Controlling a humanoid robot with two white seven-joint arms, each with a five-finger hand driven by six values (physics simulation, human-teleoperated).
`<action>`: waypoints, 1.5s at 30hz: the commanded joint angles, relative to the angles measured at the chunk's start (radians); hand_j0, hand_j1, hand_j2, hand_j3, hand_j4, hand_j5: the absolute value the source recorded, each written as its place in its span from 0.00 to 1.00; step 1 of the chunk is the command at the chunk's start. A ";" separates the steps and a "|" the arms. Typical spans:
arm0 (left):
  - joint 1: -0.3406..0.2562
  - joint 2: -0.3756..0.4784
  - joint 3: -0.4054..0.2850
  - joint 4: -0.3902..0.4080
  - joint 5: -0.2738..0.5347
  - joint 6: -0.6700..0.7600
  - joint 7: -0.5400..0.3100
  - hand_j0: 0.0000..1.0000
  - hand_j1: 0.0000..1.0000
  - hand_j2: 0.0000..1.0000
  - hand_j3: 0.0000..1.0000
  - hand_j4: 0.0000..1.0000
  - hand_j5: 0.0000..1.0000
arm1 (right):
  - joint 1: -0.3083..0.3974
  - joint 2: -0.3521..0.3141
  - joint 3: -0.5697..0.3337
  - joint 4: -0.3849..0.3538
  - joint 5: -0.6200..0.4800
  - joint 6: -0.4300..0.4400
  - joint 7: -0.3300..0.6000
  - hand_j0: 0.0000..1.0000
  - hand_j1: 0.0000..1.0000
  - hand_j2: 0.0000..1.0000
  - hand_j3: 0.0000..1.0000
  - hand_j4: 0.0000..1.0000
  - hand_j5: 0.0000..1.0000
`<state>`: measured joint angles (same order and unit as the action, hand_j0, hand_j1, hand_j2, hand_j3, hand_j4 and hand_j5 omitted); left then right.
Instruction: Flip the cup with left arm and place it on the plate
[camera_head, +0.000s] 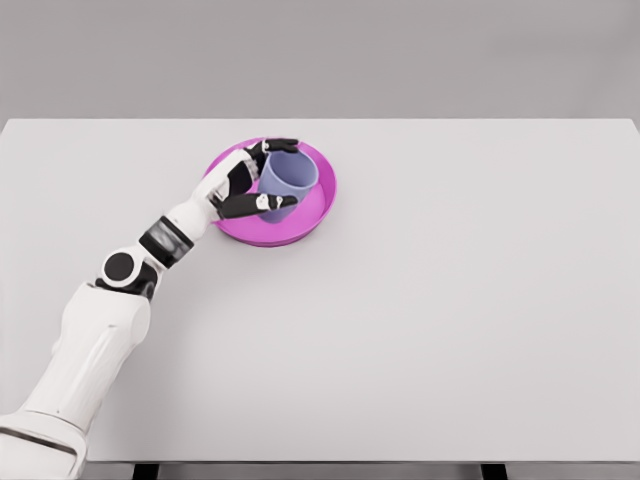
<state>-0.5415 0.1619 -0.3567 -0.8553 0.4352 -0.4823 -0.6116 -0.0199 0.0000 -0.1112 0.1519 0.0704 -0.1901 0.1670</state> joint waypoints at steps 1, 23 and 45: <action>-0.005 -0.005 0.002 0.029 0.005 -0.001 0.001 0.66 0.66 0.66 0.66 0.66 0.66 | 0.000 0.000 -0.001 0.000 0.000 0.000 0.000 1.00 1.00 1.00 1.00 1.00 1.00; -0.022 -0.008 -0.004 0.056 0.005 -0.004 0.001 0.87 0.87 0.87 0.87 0.87 0.87 | 0.000 0.000 0.001 0.000 0.000 0.000 0.000 1.00 1.00 1.00 1.00 1.00 1.00; -0.006 0.010 -0.008 0.047 0.002 -0.027 0.001 1.00 1.00 1.00 1.00 1.00 1.00 | 0.000 0.000 -0.001 0.000 0.000 0.000 -0.001 1.00 1.00 1.00 1.00 1.00 1.00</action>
<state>-0.5476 0.1712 -0.3637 -0.8059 0.4307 -0.5081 -0.6109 -0.0199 0.0000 -0.1115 0.1518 0.0704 -0.1901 0.1668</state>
